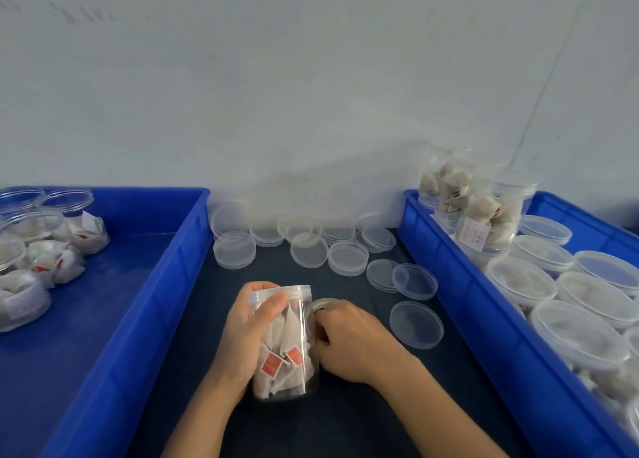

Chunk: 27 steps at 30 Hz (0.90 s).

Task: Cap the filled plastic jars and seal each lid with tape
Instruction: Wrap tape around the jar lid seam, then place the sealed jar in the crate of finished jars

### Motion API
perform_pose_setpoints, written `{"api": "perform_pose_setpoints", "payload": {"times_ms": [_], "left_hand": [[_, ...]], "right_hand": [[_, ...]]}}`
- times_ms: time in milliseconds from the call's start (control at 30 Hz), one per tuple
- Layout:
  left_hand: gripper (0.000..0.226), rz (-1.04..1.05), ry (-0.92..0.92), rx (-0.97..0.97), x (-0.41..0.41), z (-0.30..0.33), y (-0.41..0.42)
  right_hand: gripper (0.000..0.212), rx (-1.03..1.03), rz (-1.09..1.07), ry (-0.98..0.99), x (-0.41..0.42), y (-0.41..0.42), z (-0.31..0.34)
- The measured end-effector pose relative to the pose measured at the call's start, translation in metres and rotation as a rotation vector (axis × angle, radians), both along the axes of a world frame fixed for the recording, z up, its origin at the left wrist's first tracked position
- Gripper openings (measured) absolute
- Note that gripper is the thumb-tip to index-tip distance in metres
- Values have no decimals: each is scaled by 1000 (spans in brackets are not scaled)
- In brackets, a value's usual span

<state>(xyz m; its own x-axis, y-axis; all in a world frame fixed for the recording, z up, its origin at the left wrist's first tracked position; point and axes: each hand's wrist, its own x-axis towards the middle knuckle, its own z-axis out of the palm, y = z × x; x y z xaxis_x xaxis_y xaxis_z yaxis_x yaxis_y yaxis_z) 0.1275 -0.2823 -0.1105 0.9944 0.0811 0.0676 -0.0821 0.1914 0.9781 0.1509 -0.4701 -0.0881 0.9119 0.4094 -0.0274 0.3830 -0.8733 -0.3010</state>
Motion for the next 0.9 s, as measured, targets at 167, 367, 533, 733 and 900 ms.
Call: {"api": "perform_pose_setpoints", "payload": {"times_ms": [167,367,533,733,900], "left_hand": [[44,-23,-50,62,-4,1,-6],[44,52,-191,255,-5,8,-16],[72,71,-253,325,-2,14,-43],[38,-169,-222,-112,-3,54,-86],[88,-108,-310,176,-4,91,-127]], "right_hand": [[41,325,-50,55,-9,-9,32],[36,576,5,227,-37,-11,68],[66,437,-47,96,-41,-15,85],[77,338,-112,-35,-43,-38,116],[77,248,-216,-186,-50,-68,154]]}}
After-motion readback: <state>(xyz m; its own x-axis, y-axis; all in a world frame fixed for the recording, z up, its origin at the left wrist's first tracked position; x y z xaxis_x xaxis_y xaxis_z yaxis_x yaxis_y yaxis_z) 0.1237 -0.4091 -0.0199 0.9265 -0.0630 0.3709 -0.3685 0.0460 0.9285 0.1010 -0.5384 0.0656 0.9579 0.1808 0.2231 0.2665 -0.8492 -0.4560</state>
